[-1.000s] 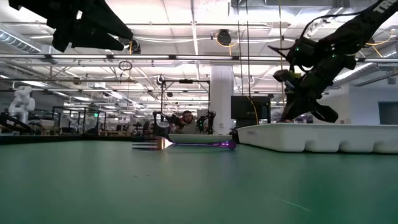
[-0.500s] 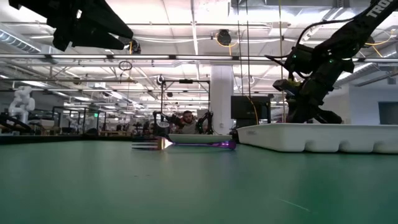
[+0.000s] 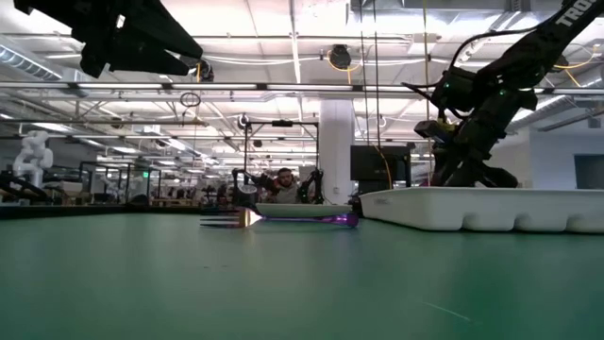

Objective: Sort silverware
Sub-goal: Put the iridescent fork into the white silverware tray

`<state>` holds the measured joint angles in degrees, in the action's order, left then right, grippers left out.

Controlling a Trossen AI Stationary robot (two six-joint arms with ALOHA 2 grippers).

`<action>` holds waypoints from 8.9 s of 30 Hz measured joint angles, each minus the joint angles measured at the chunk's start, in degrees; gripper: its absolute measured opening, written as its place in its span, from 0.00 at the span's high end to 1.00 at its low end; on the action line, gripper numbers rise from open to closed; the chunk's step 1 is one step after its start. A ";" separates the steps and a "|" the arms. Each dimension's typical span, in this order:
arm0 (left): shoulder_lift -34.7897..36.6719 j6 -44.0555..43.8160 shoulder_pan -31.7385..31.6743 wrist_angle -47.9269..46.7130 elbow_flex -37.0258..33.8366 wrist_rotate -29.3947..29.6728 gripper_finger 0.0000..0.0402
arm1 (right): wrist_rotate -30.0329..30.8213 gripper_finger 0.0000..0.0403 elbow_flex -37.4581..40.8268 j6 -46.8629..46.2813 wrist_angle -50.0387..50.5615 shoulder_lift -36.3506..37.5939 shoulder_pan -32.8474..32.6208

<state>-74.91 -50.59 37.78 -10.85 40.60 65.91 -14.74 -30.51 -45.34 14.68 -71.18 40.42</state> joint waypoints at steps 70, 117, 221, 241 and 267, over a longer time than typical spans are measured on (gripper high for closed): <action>-3.32 19.40 -17.88 0.85 0.00 -30.98 0.49 | 10.38 0.79 -37.17 48.18 0.26 -41.97 -34.70; -3.72 -36.07 -12.54 35.36 -5.51 -13.60 0.49 | 88.43 1.00 -36.97 78.97 -13.62 -38.69 -57.75; -0.20 16.64 -19.97 24.19 5.25 -46.60 1.00 | 10.69 0.56 -28.34 32.52 -14.81 -13.16 -48.30; -0.17 16.76 -20.09 22.54 5.22 -44.20 0.90 | 10.34 0.99 -28.32 30.90 -16.03 -14.21 -47.91; 0.04 24.28 -8.28 20.75 1.85 -18.37 0.59 | 29.57 1.00 -2.07 3.75 -11.35 21.33 -38.48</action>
<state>-74.87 -26.31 29.50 9.89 42.45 47.54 14.83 -32.58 -41.59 3.34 -49.85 1.95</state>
